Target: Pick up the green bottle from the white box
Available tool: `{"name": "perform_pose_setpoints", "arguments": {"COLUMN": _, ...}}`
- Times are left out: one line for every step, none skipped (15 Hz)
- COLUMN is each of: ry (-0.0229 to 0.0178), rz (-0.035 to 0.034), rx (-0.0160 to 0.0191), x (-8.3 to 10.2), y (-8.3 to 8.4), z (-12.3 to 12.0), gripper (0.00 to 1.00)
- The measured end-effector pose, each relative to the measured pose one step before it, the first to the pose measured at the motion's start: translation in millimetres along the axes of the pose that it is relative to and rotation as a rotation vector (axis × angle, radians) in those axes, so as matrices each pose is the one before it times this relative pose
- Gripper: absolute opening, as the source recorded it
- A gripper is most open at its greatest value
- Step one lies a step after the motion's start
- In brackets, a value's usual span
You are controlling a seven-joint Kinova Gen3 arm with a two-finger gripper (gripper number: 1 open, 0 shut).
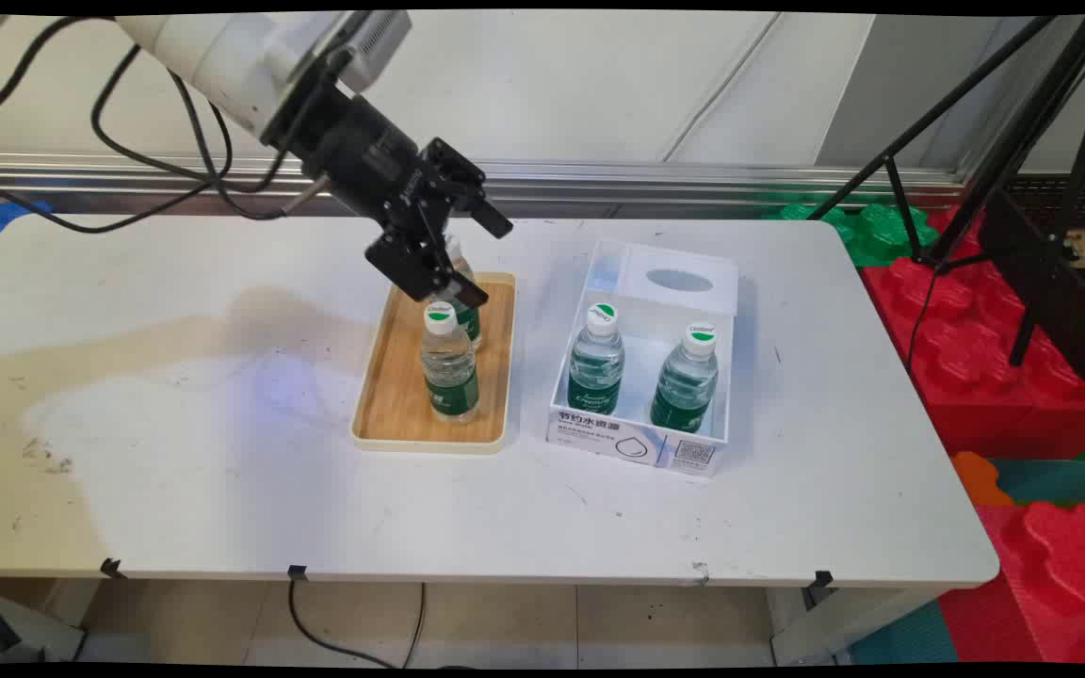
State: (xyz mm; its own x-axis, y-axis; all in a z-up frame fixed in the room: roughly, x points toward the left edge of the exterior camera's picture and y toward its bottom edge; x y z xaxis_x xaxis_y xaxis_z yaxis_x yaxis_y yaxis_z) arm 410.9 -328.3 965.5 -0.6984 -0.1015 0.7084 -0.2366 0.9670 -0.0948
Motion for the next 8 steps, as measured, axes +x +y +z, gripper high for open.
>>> {"name": "perform_pose_setpoints", "arguments": {"ry": -0.00534, "rz": -0.00302, "rx": 0.00347, "x": -2.22, "y": -0.67, "z": 5.19, "gripper": 1.0}}
{"name": "perform_pose_setpoints", "arguments": {"ry": -0.00546, "rz": -0.00336, "rx": 0.00335, "x": -2.02, "y": -0.88, "z": 5.09, "gripper": 1.0}}
{"name": "perform_pose_setpoints", "arguments": {"ry": -0.0058, "rz": -0.00353, "rx": 0.00277, "x": -1.92, "y": -1.14, "z": 5.5, "gripper": 1.0}}
{"name": "perform_pose_setpoints", "arguments": {"ry": -0.00838, "rz": -0.00611, "rx": 0.00418, "x": -3.16, "y": -1.29, "z": 7.59, "gripper": 1.0}}
{"name": "perform_pose_setpoints", "arguments": {"ry": -0.00907, "rz": -0.00469, "rx": 0.00288, "x": -3.16, "y": -1.17, "z": 7.7, "gripper": 1.0}}
{"name": "perform_pose_setpoints", "arguments": {"ry": -0.00757, "rz": -0.00363, "rx": 0.00228, "x": -2.72, "y": -0.94, "z": 6.22, "gripper": 1.0}}
{"name": "perform_pose_setpoints", "arguments": {"ry": -0.00743, "rz": -0.00211, "rx": 0.00069, "x": -2.43, "y": -0.79, "z": 7.83, "gripper": 1.0}}
{"name": "perform_pose_setpoints", "arguments": {"ry": -0.00239, "rz": -0.00267, "rx": -0.00197, "x": -1.26, "y": -0.62, "z": 8.49, "gripper": 1.0}}
